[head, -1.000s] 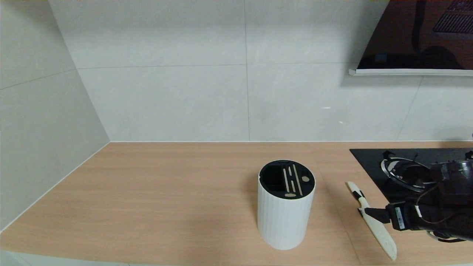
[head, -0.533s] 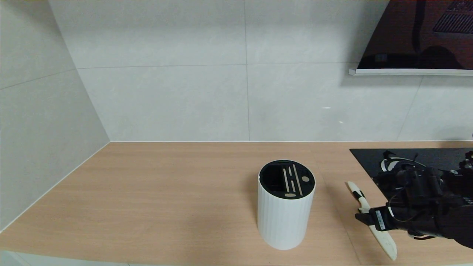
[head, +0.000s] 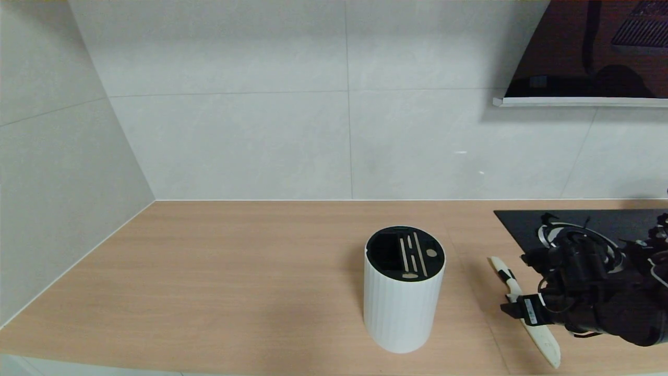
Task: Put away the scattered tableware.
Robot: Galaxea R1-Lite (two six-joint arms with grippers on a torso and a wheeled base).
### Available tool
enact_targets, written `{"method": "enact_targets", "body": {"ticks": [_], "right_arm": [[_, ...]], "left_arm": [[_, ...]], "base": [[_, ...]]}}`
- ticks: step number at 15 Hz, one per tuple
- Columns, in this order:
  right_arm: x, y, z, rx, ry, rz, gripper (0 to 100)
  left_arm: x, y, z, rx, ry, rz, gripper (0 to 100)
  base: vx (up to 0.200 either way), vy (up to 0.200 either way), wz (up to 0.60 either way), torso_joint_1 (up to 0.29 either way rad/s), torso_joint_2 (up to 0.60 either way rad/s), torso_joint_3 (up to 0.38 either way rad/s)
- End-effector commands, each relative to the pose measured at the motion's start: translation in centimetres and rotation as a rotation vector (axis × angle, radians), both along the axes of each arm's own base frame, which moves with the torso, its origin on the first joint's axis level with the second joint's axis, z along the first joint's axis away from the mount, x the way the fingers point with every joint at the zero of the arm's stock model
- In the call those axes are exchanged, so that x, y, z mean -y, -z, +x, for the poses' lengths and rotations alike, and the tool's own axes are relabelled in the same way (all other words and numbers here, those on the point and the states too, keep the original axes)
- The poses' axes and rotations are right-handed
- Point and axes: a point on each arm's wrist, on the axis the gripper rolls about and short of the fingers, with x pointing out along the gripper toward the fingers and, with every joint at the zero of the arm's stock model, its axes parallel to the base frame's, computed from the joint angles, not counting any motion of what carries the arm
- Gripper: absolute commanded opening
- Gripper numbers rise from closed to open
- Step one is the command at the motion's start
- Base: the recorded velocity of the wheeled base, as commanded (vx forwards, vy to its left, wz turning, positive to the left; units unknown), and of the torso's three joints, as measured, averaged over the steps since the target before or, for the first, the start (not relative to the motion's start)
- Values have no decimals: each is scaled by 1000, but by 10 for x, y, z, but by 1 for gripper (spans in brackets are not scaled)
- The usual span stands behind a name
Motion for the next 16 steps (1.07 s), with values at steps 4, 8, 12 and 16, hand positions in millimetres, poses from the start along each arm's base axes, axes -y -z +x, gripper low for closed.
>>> {"method": "enact_targets", "body": {"ticks": [4, 8, 12, 16], "right_arm": [[13, 22, 18, 7, 47, 2, 100], [13, 27, 25, 31, 46, 5, 100], [14, 36, 33, 63, 49, 6, 100], [14, 41, 38, 71, 50, 6, 100]], "left_arm": [[0, 0, 0, 0, -1, 0, 100], [0, 0, 0, 0, -1, 0, 100], [0, 0, 0, 0, -1, 0, 100], [0, 0, 0, 0, -1, 0, 100]], "base": [[0, 0, 0, 0, 0, 0], [0, 0, 0, 0, 0, 0], [0, 0, 0, 0, 0, 0], [0, 0, 0, 0, 0, 0]]}}
